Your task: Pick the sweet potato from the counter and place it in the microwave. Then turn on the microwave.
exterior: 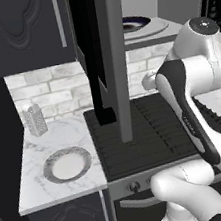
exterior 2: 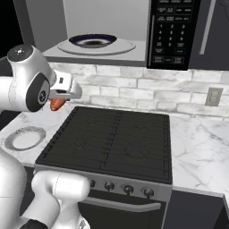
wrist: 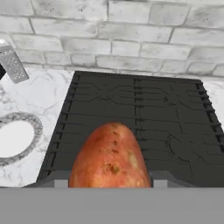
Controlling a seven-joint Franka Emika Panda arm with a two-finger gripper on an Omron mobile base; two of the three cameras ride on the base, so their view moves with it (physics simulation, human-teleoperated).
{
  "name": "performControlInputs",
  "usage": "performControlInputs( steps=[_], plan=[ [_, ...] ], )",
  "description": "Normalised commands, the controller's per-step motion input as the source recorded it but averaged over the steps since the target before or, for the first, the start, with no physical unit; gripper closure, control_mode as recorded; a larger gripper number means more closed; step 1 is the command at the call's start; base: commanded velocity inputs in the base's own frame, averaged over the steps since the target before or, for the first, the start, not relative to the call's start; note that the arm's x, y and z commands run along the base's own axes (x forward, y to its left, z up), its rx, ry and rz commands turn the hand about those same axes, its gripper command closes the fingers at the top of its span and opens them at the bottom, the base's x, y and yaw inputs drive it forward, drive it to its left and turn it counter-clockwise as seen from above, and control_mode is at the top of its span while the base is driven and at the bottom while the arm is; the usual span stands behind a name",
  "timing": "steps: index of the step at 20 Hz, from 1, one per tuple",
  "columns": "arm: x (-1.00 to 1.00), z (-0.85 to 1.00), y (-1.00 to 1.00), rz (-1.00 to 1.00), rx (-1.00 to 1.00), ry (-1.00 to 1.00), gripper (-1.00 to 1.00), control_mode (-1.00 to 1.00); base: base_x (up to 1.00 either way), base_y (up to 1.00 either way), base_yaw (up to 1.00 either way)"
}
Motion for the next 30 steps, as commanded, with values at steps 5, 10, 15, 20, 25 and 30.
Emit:
performControlInputs(
  steps=[5, 10, 15, 20, 25, 30],
  plan=[
    [-0.17, 0.68, -0.06, 0.0, 0.0, -0.15, 1.0, -1.0, 0.0, 0.0, 0.0],
    [-0.01, 0.7, 0.0, 0.0, 0.0, -0.14, 1.0, -1.0, 0.0, 0.0, 0.0],
    [0.12, 0.5, -0.08, 0.0, 0.0, -0.1, 1.0, -1.0, 0.0, 0.0, 0.0],
    [0.29, 0.31, -0.07, 0.0, 0.0, -0.07, 1.0, -1.0, 0.0, 0.0, 0.0],
    [0.4, 0.17, -0.03, 0.0, 0.0, -0.07, 1.0, -1.0, 0.0, 0.0, 0.0],
    [0.49, 0.09, 0.0, 0.0, 0.0, -0.05, 1.0, -1.0, 0.0, 0.0, 0.0]
  ],
)
